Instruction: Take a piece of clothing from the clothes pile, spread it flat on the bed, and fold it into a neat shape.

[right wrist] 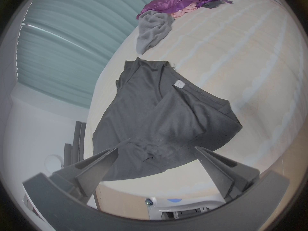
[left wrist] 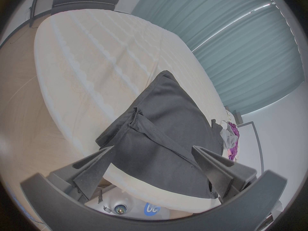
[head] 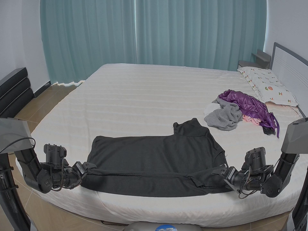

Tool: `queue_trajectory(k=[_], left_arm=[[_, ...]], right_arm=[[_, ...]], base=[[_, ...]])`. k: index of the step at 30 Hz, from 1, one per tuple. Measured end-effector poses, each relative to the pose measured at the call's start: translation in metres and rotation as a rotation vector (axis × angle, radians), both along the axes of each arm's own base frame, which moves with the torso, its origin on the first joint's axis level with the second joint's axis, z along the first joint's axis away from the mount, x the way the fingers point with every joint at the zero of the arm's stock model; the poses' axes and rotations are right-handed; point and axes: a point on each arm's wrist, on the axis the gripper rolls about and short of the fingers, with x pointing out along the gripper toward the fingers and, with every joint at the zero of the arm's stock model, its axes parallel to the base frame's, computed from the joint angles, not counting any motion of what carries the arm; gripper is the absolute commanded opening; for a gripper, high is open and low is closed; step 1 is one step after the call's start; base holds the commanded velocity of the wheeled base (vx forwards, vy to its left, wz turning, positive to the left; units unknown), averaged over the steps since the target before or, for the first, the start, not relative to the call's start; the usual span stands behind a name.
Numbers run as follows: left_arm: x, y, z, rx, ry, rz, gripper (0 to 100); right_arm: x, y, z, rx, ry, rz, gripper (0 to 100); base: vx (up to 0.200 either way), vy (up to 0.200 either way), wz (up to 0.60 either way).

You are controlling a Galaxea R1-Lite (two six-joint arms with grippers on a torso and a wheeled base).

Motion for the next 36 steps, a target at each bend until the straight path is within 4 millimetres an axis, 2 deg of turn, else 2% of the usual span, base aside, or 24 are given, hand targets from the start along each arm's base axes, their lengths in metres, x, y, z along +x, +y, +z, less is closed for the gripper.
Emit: queue_trajectory(k=[6, 11, 24, 36], left_arm=[[-0.001, -0.002, 0.001, -0.018, 0.002, -0.009, 100], [-0.001, -0.002, -0.001, -0.022, 0.006, -0.011, 100], [0.000, -0.002, -0.002, -0.020, 0.010, -0.012, 100], [0.000, -0.002, -0.002, -0.019, 0.010, -0.012, 100]], right_arm=[[0.008, 0.012, -0.014, -0.007, -0.082, -0.059, 100], [0.008, 0.018, -0.029, -0.027, -0.064, -0.072, 100], [0.006, 0.019, -0.034, -0.022, -0.036, -0.093, 100], [0.007, 0.031, -0.049, -0.118, -0.038, -0.106, 100]], base=[[0.000, 0.000, 0.00], [0.000, 0.000, 0.00], [0.000, 0.000, 0.00], [0.000, 0.000, 0.00]])
